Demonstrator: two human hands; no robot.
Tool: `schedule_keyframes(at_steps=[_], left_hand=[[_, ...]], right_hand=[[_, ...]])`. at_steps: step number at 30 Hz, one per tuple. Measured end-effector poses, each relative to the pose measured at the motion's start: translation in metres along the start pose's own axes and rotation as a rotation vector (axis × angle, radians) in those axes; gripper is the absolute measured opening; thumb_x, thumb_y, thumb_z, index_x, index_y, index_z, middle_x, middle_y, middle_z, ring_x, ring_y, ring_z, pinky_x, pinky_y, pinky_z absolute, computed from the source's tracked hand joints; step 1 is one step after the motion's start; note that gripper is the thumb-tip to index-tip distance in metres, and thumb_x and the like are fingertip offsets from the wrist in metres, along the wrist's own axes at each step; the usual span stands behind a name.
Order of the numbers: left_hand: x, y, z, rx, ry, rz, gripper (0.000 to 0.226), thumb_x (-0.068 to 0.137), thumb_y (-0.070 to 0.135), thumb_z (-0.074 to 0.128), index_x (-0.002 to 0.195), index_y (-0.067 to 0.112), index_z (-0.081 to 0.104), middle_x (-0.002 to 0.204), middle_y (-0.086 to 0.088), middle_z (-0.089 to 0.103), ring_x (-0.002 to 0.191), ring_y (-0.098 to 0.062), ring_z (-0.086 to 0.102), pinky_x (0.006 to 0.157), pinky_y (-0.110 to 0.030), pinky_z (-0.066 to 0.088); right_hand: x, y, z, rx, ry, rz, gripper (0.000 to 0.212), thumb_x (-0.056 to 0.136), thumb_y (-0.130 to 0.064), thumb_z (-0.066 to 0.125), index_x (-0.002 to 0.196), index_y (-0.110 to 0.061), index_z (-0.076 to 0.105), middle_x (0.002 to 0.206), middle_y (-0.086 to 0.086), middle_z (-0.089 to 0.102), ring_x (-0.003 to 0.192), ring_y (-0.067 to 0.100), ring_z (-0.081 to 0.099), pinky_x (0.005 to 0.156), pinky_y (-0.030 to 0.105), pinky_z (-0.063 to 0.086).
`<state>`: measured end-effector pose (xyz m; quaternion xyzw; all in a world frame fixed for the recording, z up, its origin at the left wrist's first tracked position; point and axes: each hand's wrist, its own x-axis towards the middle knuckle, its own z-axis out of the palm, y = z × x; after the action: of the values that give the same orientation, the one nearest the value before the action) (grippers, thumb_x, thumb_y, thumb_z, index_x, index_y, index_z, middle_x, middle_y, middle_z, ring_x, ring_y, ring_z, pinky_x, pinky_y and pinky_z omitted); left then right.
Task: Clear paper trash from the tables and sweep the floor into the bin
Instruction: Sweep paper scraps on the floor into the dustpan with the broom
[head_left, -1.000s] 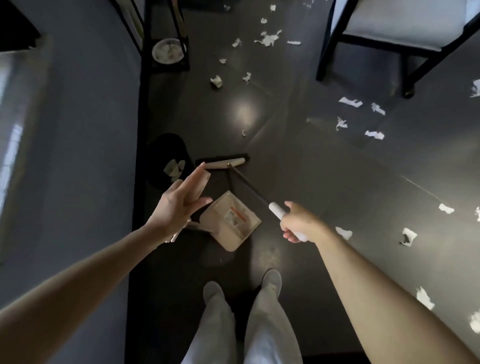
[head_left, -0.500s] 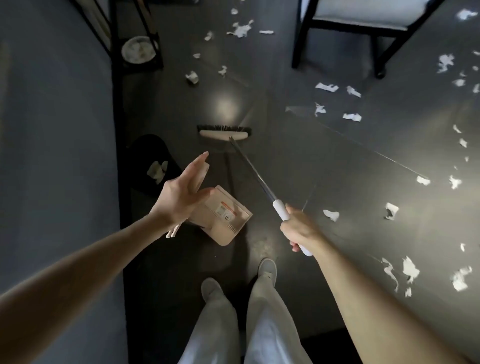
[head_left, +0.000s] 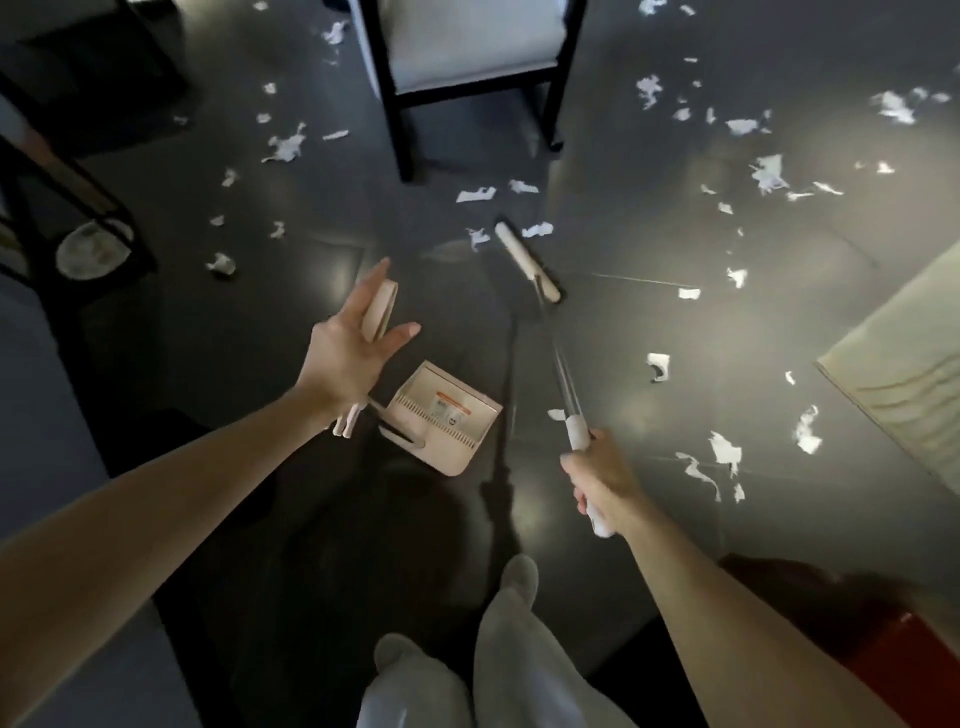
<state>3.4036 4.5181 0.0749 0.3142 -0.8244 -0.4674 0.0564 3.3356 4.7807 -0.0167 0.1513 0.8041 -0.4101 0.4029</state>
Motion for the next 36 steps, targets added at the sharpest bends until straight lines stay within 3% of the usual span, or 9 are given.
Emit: schedule_keyframes(at_steps=[3, 6, 12, 17, 20, 23, 31, 34, 36], left_hand=[[0.037, 0.05, 0.035, -0.035, -0.04, 0.06, 0.071, 0.086, 0.035, 0.068, 0.142, 0.05, 0.028, 0.139, 0.002, 0.051, 0.122, -0.033, 0.052, 0.101, -0.046, 0.045], [0.075, 0.096, 0.073, 0.018, -0.03, 0.162, 0.069, 0.086, 0.041, 0.066, 0.143, 0.049, 0.027, 0.133, 0.015, 0.049, 0.103, 0.007, 0.054, 0.086, -0.004, 0.039], [0.18, 0.179, 0.137, -0.049, -0.068, 0.27, 0.072, 0.086, 0.04, 0.067, 0.145, 0.044, 0.028, 0.124, 0.024, 0.043, 0.107, 0.012, 0.04, 0.078, 0.012, 0.022], [0.298, 0.243, 0.192, -0.046, -0.146, 0.329, 0.07, 0.093, 0.017, 0.057, 0.147, 0.045, 0.023, 0.13, 0.019, 0.048, 0.104, -0.01, 0.059, 0.089, -0.018, 0.049], [0.37, 0.283, 0.22, -0.053, -0.228, 0.352, 0.071, 0.094, 0.014, 0.056, 0.147, 0.045, 0.022, 0.14, 0.01, 0.048, 0.116, -0.015, 0.056, 0.098, -0.03, 0.047], [0.441, 0.327, 0.246, -0.011, -0.304, 0.408, 0.07, 0.093, 0.014, 0.056, 0.147, 0.044, 0.022, 0.144, 0.008, 0.045, 0.121, -0.017, 0.052, 0.101, -0.034, 0.046], [0.619, 0.429, 0.342, 0.062, -0.342, 0.505, 0.068, 0.093, 0.016, 0.055, 0.149, 0.04, 0.024, 0.145, 0.006, 0.044, 0.111, -0.003, 0.047, 0.069, 0.01, 0.031], [0.695, 0.467, 0.384, 0.129, -0.311, 0.52, 0.067, 0.093, 0.015, 0.053, 0.148, 0.041, 0.026, 0.141, 0.006, 0.047, 0.093, 0.004, 0.052, 0.061, 0.006, 0.035], [0.744, 0.498, 0.408, 0.323, -0.272, 0.585, 0.058, 0.096, 0.014, 0.049, 0.147, 0.033, 0.031, 0.145, -0.001, 0.043, 0.108, -0.007, 0.053, 0.075, -0.003, 0.039]], right_hand=[[0.02, -0.027, -0.054, 0.112, 0.047, -0.023, 0.022, 0.093, -0.01, 0.051, 0.115, -0.013, 0.052, 0.053, 0.003, 0.043, 0.031, 0.011, 0.031, 0.032, 0.015, 0.026], [0.04, -0.047, -0.101, 0.08, 0.153, -0.091, 0.024, 0.091, -0.003, 0.04, 0.107, -0.018, 0.049, 0.044, -0.005, 0.051, 0.03, 0.014, 0.03, 0.033, 0.018, 0.023], [0.091, -0.091, -0.173, 0.101, 0.243, -0.126, 0.041, 0.093, -0.013, 0.044, 0.13, -0.03, 0.046, 0.094, 0.012, 0.059, 0.057, 0.02, 0.047, 0.04, 0.022, 0.039], [0.158, -0.172, -0.232, 0.144, 0.273, -0.135, 0.034, 0.093, -0.007, 0.05, 0.12, -0.026, 0.045, 0.077, 0.001, 0.048, 0.061, 0.019, 0.046, 0.05, 0.029, 0.043], [0.195, -0.224, -0.257, 0.186, 0.305, -0.11, 0.029, 0.096, -0.007, 0.049, 0.119, -0.024, 0.044, 0.079, 0.0, 0.048, 0.064, 0.017, 0.047, 0.061, 0.031, 0.047], [0.233, -0.279, -0.29, 0.243, 0.321, -0.083, 0.034, 0.098, -0.006, 0.048, 0.127, -0.024, 0.043, 0.08, 0.001, 0.05, 0.062, 0.017, 0.048, 0.053, 0.025, 0.047], [0.351, -0.392, -0.405, 0.36, 0.316, -0.02, 0.049, 0.096, -0.005, 0.049, 0.14, -0.022, 0.039, 0.076, 0.005, 0.049, 0.051, 0.015, 0.044, 0.038, 0.021, 0.039], [0.417, -0.44, -0.462, 0.357, 0.31, -0.043, 0.043, 0.095, -0.004, 0.049, 0.134, -0.02, 0.044, 0.07, 0.008, 0.048, 0.047, 0.016, 0.042, 0.036, 0.02, 0.038], [0.464, -0.478, -0.505, 0.341, 0.302, -0.056, 0.041, 0.094, -0.002, 0.048, 0.13, -0.021, 0.046, 0.068, 0.008, 0.047, 0.046, 0.016, 0.041, 0.036, 0.02, 0.037]])
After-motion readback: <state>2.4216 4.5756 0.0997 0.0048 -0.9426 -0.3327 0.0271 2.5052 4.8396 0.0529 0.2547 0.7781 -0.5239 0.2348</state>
